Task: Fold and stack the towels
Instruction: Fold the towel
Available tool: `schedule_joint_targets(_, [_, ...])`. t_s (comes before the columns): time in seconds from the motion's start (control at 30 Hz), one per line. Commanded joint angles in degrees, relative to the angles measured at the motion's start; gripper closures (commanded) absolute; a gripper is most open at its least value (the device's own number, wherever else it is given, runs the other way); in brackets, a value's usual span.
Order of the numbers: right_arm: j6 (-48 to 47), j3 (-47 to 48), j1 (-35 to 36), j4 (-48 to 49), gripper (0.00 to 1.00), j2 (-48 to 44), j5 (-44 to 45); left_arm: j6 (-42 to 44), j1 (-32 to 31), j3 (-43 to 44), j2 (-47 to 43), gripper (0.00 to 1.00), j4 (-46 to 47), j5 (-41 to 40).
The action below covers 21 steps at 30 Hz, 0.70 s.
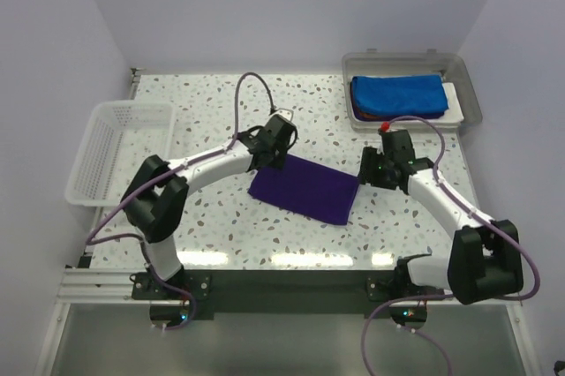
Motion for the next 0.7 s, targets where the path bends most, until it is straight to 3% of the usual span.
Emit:
schedule_joint_targets(0.0, [-1.57, 1.98, 4.53, -0.91, 0.42, -2.95, -5.94, 3.89, 0.35, 4.15, 5.02, 0.57, 5.93, 1.08])
schedule_joint_targets(0.27, [5.36, -3.2, 16.48, 3.47, 0.62, -0.76, -10.96, 0.21, 3.08, 2.84, 10.57, 0.66, 6.64, -1.91])
schedule_joint_targets(0.67, [9.06, -3.03, 27.83, 9.36, 0.64, 10.84, -11.66, -0.42, 12.92, -12.1, 2.84, 0.65, 6.11, -7.19])
